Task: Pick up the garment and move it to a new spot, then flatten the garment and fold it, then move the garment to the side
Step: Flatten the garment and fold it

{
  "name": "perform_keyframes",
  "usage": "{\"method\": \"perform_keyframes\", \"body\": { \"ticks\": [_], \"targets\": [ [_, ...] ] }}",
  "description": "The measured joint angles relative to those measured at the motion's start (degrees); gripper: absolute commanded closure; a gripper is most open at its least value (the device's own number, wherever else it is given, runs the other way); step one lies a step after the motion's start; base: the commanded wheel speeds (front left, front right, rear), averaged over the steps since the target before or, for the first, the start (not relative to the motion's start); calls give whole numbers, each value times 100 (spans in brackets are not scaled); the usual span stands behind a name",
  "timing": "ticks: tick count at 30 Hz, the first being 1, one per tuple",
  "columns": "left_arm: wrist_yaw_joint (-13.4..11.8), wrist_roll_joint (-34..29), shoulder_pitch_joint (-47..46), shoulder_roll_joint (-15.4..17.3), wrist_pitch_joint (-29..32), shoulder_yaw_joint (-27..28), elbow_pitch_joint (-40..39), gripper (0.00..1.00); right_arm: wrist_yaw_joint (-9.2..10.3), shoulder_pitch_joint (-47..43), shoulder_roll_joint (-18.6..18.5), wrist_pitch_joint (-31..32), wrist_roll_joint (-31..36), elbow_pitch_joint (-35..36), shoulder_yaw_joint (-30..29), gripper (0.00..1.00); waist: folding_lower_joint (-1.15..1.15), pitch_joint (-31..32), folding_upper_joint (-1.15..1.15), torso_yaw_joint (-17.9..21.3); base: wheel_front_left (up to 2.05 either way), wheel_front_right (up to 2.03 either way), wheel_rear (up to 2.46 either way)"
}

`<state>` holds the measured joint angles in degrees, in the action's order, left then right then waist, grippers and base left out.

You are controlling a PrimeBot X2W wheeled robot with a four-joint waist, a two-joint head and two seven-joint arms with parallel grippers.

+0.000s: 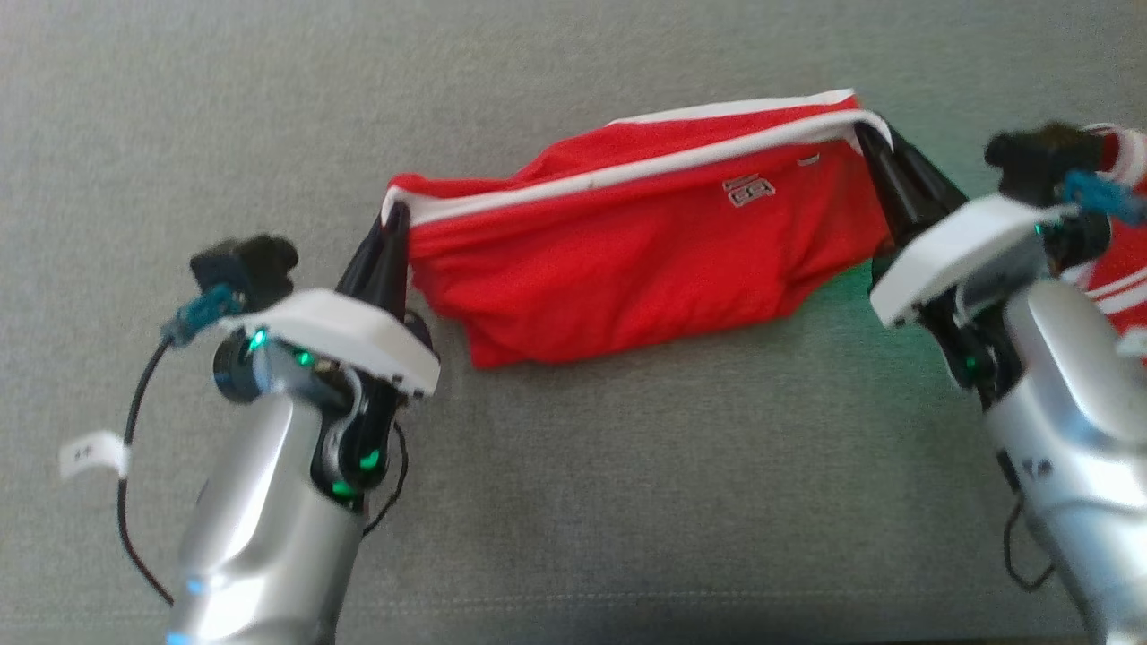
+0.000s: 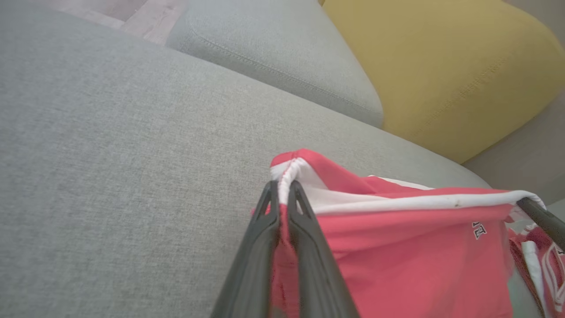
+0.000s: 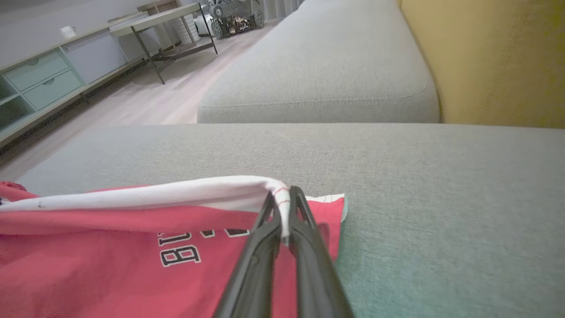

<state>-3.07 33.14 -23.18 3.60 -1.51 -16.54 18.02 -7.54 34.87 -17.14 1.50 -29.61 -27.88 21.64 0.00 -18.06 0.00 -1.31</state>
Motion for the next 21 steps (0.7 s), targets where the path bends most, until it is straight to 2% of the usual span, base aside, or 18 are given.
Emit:
{"method": "perform_keyframes", "body": {
  "ticks": [6,7,8,9,10,12,17,21],
  "targets": [
    [196,189,-661,-97,-13,-172,828,100,0,767,-96,-238,-359,-966,545,100,0,-306,0,-187,0,0,0],
    [196,189,-661,-97,-13,-172,828,100,0,767,-96,-238,-359,-966,545,85,0,-306,0,-187,0,0,0],
    [237,204,-758,-115,-47,-192,939,99,0,859,-103,-286,-420,-1103,609,60,0,-342,0,-208,0,0,0],
    [286,280,-857,-130,-97,-215,1046,77,0,946,-105,-347,-486,-1234,669,30,0,-379,0,-227,0,0,0],
    [314,320,-956,-134,-105,-276,1171,62,0,1023,-107,-421,-538,-1344,734,0,0,-408,0,-240,0,0,0],
    [366,337,-1099,-151,-204,-325,1376,0,0,1146,-103,-614,-638,-1486,888,0,0,-446,0,-242,0,0,0],
    [379,367,-1148,-166,-737,-381,1672,0,0,1256,-85,-1362,-771,-1581,1230,0,0,-391,0,-154,0,0,0],
    [121,-2,-1023,-104,-1177,-411,1507,0,0,1151,-101,-1574,-601,-1384,1054,0,0,-264,0,-96,0,0,0]
  ]
}}
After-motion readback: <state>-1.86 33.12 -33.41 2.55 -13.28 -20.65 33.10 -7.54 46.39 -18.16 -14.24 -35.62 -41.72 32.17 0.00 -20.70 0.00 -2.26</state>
